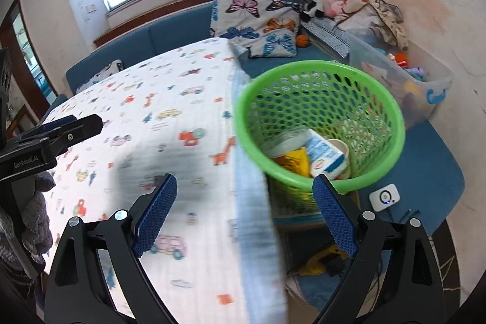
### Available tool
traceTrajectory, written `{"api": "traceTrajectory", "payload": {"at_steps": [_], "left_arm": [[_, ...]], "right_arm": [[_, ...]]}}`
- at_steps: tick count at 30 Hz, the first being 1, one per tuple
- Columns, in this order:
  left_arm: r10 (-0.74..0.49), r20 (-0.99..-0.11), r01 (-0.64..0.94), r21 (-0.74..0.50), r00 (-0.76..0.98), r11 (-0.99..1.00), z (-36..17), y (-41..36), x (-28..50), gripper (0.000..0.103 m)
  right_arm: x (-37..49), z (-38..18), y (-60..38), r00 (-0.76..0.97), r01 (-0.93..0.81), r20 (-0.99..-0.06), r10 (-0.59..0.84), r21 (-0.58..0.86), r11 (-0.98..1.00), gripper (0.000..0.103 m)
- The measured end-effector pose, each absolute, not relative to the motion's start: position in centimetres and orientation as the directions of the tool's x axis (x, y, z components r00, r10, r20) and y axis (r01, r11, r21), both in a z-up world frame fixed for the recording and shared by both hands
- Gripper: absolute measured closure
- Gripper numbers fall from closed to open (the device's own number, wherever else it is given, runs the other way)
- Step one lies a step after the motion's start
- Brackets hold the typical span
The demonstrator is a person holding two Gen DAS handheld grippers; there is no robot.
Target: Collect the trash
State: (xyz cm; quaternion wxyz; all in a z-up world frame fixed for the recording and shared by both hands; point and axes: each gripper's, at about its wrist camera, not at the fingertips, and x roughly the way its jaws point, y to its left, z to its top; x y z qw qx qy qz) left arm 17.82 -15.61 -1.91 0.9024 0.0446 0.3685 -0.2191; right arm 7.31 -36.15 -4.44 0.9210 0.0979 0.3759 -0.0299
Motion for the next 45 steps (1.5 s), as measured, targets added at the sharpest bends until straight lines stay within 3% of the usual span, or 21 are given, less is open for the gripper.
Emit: {"api": "traceTrajectory", "payload": {"at_steps": [14,21,45], "left_arm": [[-0.231,-0.665,0.266,-0.05,0.71,0.963,-2.2,-6.7,14.2,0.007],[-0.166,-0.635,0.215,0.001,0.755,0.977,-1.7,-5.6,11.9,0.007],[-0.121,-0.598,0.167,0.023,0.792,0.986,-0.7,-4.7,8.5,0.007]], "right_arm": [[6.6,-3.7,-29.7,0.731,0.02,-0.677,0.085,0.146,0.989,0.012],[5.9,-3.2,-28.2,0.746,-0.009,-0.659,0.092,0.129,0.992,0.011],[3.5,-2.0,-27.5,0.779,-0.033,-0.618,0.105,0.127,0.991,0.007]]}}
